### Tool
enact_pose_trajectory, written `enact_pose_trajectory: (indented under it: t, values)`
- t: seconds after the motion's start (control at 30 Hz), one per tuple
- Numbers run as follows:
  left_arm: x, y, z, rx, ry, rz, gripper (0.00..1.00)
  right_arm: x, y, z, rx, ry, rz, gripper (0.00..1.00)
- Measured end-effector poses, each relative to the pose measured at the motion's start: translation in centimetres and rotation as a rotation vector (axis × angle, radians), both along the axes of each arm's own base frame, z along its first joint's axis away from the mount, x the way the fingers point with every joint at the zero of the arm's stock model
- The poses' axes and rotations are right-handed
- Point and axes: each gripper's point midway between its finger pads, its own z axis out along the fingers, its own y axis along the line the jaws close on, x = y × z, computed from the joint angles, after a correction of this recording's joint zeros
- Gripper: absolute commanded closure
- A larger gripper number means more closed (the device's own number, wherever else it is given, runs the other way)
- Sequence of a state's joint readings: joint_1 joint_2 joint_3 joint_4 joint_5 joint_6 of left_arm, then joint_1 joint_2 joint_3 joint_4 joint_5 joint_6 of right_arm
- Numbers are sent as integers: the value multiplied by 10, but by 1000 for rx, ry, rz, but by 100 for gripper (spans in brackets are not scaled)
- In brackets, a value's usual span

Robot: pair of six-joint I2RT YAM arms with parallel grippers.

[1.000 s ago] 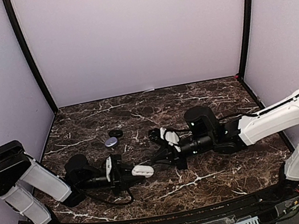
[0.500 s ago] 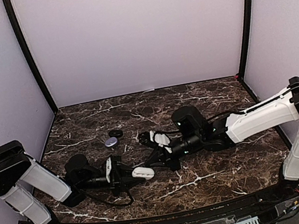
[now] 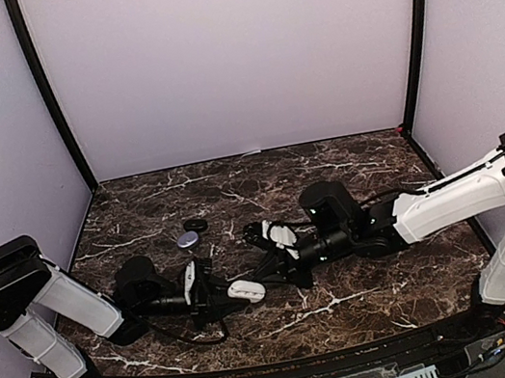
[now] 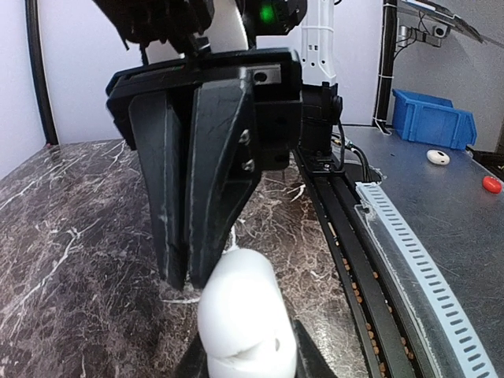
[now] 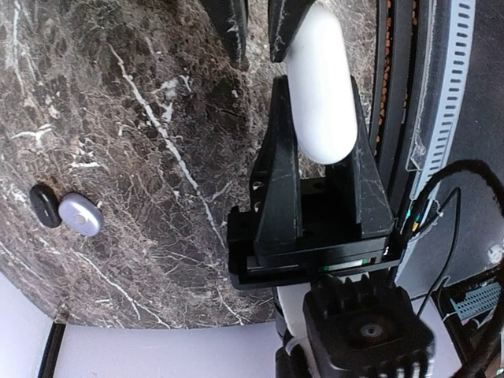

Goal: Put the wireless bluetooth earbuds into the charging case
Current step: Open the charging case with the earbuds.

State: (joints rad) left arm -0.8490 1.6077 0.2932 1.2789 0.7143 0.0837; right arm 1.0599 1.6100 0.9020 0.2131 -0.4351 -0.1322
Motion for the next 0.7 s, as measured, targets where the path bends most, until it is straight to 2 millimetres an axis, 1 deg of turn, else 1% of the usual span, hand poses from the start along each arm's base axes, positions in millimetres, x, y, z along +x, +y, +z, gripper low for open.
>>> enact_pose_trajectory:
  t: [0.07, 0.2, 0.23, 0.3, 0.37, 0.47, 0.57, 0.7]
  values:
    - [1, 0, -1, 5, 20, 6, 86, 5, -7, 5, 11, 4, -40, 76]
    - [9, -7, 0, 33, 99, 28, 86, 13, -29, 24, 78, 3, -99, 68]
    - [12, -9, 2, 36, 117, 34, 86, 14, -32, 29, 93, 6, -105, 64]
    - [20, -15, 6, 51, 164, 52, 86, 13, -38, 42, 139, 3, -97, 51]
    - [27, -20, 8, 72, 212, 74, 86, 10, -40, 50, 166, 7, -75, 45]
    - [35, -24, 11, 101, 287, 105, 86, 5, -37, 51, 171, 30, -38, 43]
    - [35, -23, 5, 133, 356, 121, 86, 5, -32, 44, 151, 53, -23, 44]
    - [32, -20, -4, 172, 419, 132, 86, 7, -28, 33, 118, 84, -26, 49]
